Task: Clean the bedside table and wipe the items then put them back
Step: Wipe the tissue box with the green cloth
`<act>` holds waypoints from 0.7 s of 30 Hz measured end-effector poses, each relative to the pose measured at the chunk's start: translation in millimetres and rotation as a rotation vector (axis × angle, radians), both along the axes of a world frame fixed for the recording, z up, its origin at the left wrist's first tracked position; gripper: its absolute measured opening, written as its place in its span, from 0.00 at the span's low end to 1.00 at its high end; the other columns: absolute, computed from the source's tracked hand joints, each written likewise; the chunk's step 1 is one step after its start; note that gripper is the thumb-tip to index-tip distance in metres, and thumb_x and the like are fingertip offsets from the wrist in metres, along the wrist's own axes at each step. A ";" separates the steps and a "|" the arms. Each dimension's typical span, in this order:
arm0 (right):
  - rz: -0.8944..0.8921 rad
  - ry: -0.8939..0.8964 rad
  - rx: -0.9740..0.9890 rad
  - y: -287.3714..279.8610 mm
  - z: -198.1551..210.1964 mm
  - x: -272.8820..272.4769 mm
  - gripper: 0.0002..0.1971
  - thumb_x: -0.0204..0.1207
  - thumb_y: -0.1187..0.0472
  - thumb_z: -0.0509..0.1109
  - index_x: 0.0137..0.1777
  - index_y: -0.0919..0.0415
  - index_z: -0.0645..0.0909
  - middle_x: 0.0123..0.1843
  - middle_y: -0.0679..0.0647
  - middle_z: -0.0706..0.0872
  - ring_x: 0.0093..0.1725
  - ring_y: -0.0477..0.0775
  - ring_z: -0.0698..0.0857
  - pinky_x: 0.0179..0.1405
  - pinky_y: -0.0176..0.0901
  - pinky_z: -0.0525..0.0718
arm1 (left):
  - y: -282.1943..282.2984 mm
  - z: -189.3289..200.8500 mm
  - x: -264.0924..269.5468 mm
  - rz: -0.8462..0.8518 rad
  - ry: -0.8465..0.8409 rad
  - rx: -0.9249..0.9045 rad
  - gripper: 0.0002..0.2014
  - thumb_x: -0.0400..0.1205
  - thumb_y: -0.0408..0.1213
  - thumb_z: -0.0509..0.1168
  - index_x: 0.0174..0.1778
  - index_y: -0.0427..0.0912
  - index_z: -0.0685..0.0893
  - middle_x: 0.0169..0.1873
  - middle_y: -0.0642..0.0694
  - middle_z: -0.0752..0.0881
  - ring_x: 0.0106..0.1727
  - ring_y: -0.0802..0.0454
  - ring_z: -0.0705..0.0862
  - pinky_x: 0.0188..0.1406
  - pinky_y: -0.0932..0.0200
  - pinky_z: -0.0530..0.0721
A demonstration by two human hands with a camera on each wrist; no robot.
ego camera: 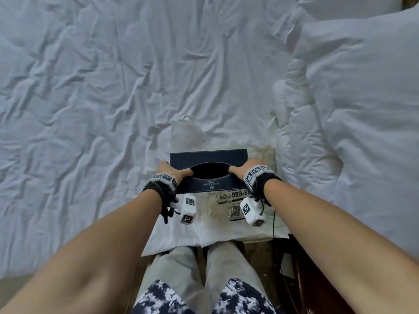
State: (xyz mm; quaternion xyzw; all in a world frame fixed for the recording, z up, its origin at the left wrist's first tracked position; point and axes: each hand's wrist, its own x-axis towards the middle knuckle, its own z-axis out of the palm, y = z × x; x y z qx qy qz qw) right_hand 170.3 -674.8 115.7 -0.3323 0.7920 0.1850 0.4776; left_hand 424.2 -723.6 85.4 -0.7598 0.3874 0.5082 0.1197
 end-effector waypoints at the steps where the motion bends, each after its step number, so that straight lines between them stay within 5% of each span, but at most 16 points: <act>1: 0.016 0.003 0.004 -1.4 -6.5 -1.2 0.27 0.66 0.33 0.69 0.45 0.59 0.79 0.41 0.55 0.84 0.36 0.56 0.81 0.33 0.43 0.74 | -0.4 -2.9 -3.5 0.017 -0.007 0.009 0.49 0.44 0.66 0.79 0.59 0.45 0.78 0.48 0.44 0.88 0.45 0.41 0.87 0.45 0.44 0.89; 5: 0.024 0.016 0.021 -6.3 -27.5 -2.8 0.24 0.68 0.36 0.69 0.37 0.60 0.80 0.35 0.54 0.83 0.34 0.56 0.83 0.32 0.42 0.78 | -0.7 -21.3 -13.7 0.039 -0.023 0.021 0.49 0.46 0.63 0.79 0.63 0.43 0.76 0.51 0.43 0.86 0.48 0.40 0.87 0.47 0.45 0.88; 9: 0.043 0.075 0.019 -8.8 -45.0 0.4 0.28 0.67 0.30 0.67 0.32 0.58 0.78 0.35 0.53 0.83 0.32 0.56 0.83 0.34 0.42 0.81 | 0.1 -35.3 -17.3 0.055 -0.011 -0.004 0.37 0.64 0.52 0.81 0.65 0.42 0.76 0.52 0.44 0.86 0.47 0.43 0.84 0.35 0.57 0.78; 11: 0.054 0.100 0.001 -10.5 -52.0 2.1 0.30 0.64 0.27 0.64 0.31 0.57 0.77 0.36 0.54 0.85 0.32 0.57 0.82 0.33 0.42 0.80 | 0.4 -42.6 -18.1 0.072 0.013 -0.009 0.36 0.65 0.50 0.81 0.66 0.42 0.76 0.53 0.45 0.86 0.47 0.45 0.84 0.39 0.56 0.78; 17: 0.055 0.129 0.005 -17.0 -68.7 3.2 0.35 0.59 0.22 0.61 0.38 0.57 0.81 0.47 0.58 0.89 0.36 0.58 0.84 0.33 0.42 0.79 | -6.8 -58.8 -21.6 0.104 0.029 -0.029 0.40 0.63 0.47 0.81 0.69 0.43 0.72 0.55 0.44 0.85 0.51 0.43 0.85 0.42 0.54 0.83; 21: 0.063 0.144 0.017 -18.0 -73.0 5.2 0.37 0.61 0.25 0.62 0.47 0.60 0.85 0.48 0.58 0.87 0.40 0.59 0.86 0.34 0.42 0.79 | -11.4 -62.1 -20.9 0.048 -0.010 0.002 0.43 0.63 0.49 0.80 0.71 0.43 0.68 0.56 0.43 0.83 0.54 0.39 0.84 0.56 0.43 0.86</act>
